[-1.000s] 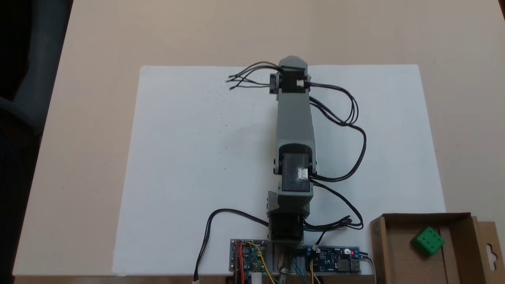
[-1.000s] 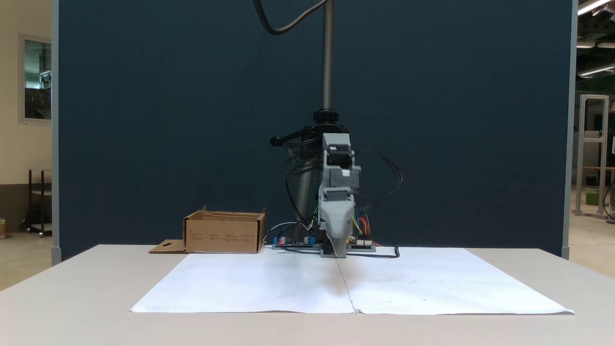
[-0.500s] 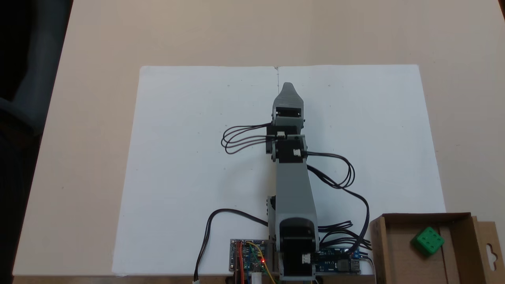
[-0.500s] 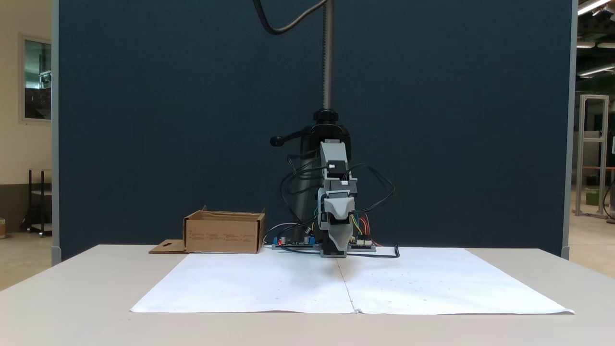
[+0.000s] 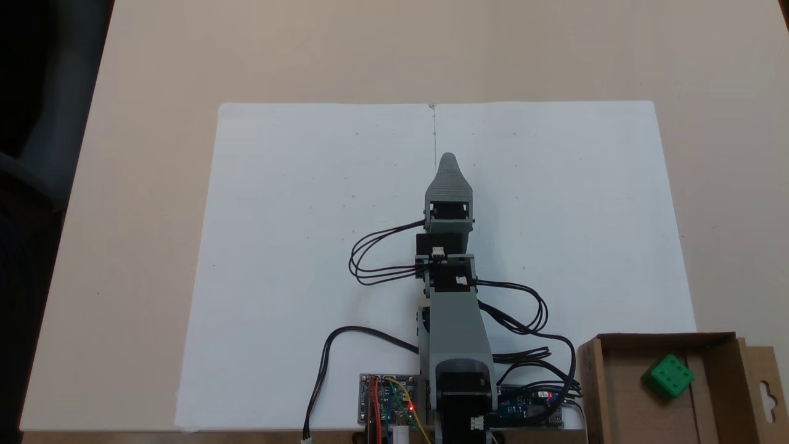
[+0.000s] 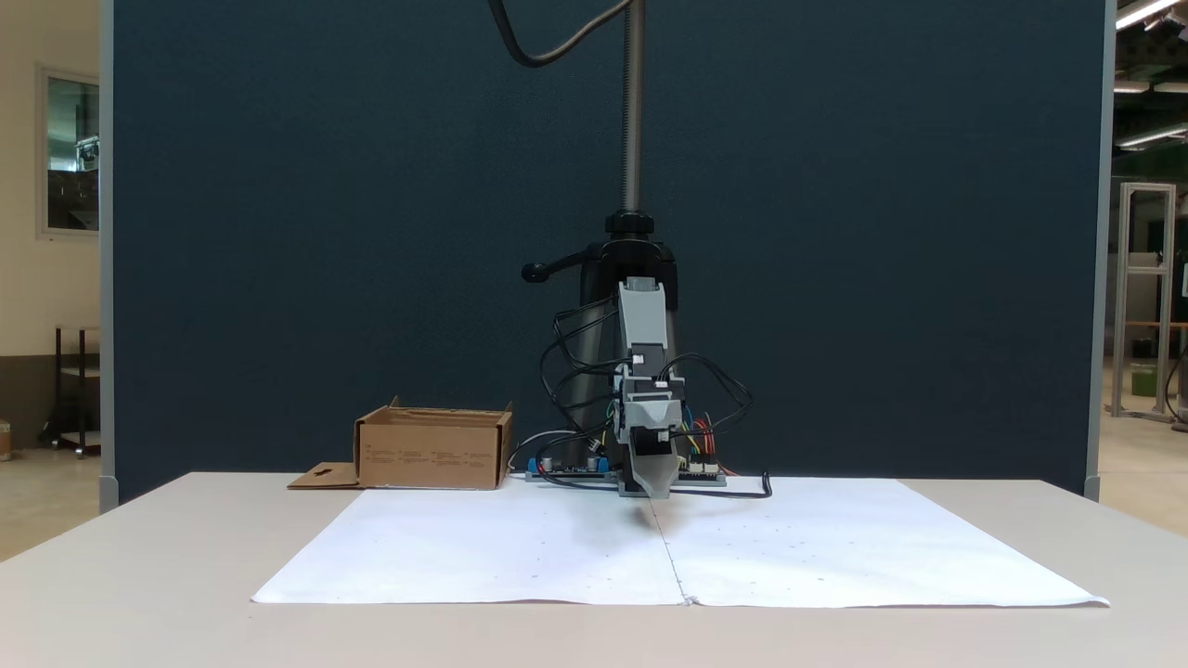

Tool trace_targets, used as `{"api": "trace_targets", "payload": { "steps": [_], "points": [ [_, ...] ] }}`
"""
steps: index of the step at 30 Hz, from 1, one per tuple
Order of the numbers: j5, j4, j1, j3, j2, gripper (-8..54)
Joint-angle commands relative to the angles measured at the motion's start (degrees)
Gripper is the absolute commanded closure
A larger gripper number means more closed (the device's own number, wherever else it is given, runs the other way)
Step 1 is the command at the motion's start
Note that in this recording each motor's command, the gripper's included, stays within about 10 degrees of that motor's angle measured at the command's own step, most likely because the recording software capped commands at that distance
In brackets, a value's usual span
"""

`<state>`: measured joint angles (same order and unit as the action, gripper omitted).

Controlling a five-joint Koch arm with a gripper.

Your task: Grasp a green dice and put it in the bin.

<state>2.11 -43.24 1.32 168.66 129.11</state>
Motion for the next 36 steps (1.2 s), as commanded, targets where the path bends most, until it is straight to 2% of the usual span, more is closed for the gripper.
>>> {"api": "trace_targets", "payload": {
  "steps": [1,21,36],
  "points": [
    [-5.45,-9.65,0.97,0.79,6.77,2.5],
    [-6.33,-41.31,-0.97,10.55,6.77,2.0],
    [-6.15,-41.04,-3.16,10.55,6.68,1.0]
  ]
}}
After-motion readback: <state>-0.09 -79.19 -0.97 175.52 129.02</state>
